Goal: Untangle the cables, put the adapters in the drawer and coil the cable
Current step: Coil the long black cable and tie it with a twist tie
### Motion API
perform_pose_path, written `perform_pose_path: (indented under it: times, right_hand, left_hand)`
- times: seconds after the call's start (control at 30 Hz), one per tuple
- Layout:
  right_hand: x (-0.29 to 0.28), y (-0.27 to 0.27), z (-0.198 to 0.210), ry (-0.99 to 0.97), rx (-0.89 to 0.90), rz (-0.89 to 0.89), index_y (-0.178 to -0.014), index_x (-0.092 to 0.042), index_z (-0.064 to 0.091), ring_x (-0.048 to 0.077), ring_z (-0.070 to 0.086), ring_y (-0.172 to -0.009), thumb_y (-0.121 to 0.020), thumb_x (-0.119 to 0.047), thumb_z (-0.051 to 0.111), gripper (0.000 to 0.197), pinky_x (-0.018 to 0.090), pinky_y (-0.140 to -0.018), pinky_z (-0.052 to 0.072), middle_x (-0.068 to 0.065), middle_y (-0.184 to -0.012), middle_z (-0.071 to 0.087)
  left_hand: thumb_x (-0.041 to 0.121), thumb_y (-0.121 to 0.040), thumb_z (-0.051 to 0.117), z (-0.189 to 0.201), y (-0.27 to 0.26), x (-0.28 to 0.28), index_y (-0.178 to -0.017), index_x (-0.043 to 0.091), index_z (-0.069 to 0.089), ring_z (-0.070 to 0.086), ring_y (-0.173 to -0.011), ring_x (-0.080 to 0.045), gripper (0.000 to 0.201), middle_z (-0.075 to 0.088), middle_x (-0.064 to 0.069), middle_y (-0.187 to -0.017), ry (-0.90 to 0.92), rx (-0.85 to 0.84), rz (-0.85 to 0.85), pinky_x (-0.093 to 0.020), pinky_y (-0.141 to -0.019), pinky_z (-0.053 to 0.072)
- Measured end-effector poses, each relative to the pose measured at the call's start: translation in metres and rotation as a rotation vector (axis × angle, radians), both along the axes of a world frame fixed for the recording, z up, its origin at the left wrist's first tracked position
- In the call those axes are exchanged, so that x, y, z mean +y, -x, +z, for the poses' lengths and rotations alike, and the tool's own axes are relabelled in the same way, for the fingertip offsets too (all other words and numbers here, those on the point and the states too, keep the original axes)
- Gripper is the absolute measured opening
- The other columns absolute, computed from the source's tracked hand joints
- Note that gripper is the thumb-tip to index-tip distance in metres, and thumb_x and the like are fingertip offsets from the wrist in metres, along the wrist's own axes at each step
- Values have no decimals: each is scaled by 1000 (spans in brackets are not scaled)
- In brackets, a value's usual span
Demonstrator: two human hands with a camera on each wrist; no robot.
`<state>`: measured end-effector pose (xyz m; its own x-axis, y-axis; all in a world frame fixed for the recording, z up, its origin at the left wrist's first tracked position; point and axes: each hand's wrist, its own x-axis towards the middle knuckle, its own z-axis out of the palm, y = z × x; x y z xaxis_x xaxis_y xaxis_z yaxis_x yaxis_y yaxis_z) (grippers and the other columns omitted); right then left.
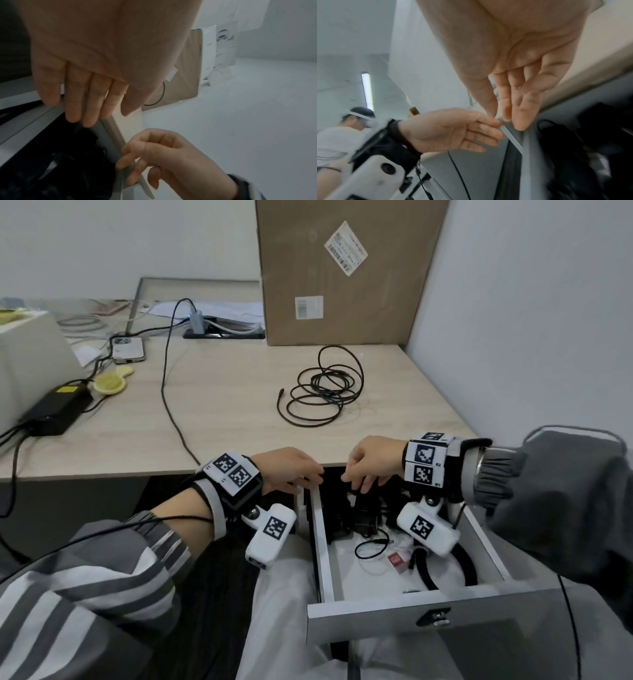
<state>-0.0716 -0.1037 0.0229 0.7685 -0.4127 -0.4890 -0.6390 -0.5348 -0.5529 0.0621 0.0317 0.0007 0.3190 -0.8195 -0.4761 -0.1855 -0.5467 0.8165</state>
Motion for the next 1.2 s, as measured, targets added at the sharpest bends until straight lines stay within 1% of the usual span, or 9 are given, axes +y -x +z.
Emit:
perform_pose_path:
  times: [0.13,0.23,0.33,0.4,0.57,0.73,0.93,1.07,1.2]
  right_hand:
    - [-19,-12,42,109,-289,-13,-83,-16,63,12,66,-73,-87,-17,64,4,20,-52,43,-1,-80,68]
    - [-48,-31,63,295,-378,-51,-101,-16,65,18,63,-88,-83,-17,71,19,27,-70,45,1,-98,66]
    - [-75,-52,73,538,-255,49,-137,-17,48,22,48,-122,-82,-19,73,61,26,-94,36,5,-135,50]
    - [-93,-70,70,533,-114,140,-144,-19,39,23,52,-120,-82,-21,73,71,28,-101,37,6,-144,42]
    - [-126,-105,42,648,193,291,-136,-19,50,23,55,-115,-84,-26,71,57,30,-96,45,4,-133,54]
    - [-163,-107,41,634,166,297,-115,-14,65,15,51,-78,-82,-20,72,34,23,-62,38,-8,-82,52]
    - [-204,-85,48,589,-211,66,-91,-16,73,12,50,-69,-85,-30,69,16,22,-61,35,-8,-73,59]
    - [-232,-60,56,490,-557,-288,-80,-14,72,12,50,-61,-90,-27,61,20,27,-62,38,-2,-65,59]
    - [-234,-50,61,329,-723,-546,-71,-20,63,9,47,-50,-95,-27,49,29,17,-50,37,1,-67,64]
  left_hand:
    - [16,-94,55,30,-18,-17,-103,9,65,63,-81,-12,16,69,-5,-101,194,-128,120,-21,-70,47]
    - [11,-89,58,40,-41,-36,-110,13,63,59,-92,-16,22,62,-4,-110,280,-354,201,-21,-68,46]
    - [13,-84,66,43,-66,-60,-130,14,54,47,-122,-21,48,45,-5,-136,239,-646,46,-27,-95,41]
    - [19,-84,70,42,-75,-76,-140,16,43,35,-134,-20,63,35,-5,-147,145,-718,-128,-29,-109,31]
    - [37,-82,70,29,-85,-113,-125,17,53,52,-114,-20,50,53,-2,-128,-176,-874,-397,-30,-94,44]
    - [40,-90,59,30,-109,-121,-89,11,56,49,-82,-19,28,55,-3,-91,-295,-977,-444,-27,-71,37]
    - [30,-98,46,44,-174,-102,-102,-6,60,62,-89,-34,39,65,-21,-100,-224,-861,79,-35,-74,47]
    - [27,-97,52,50,-217,-81,-71,-2,55,67,-83,-38,39,67,-25,-88,-78,-650,483,-48,-82,56]
    - [21,-95,56,55,-218,-74,-71,1,51,58,-61,-27,32,60,-18,-75,33,-533,597,-30,-54,56]
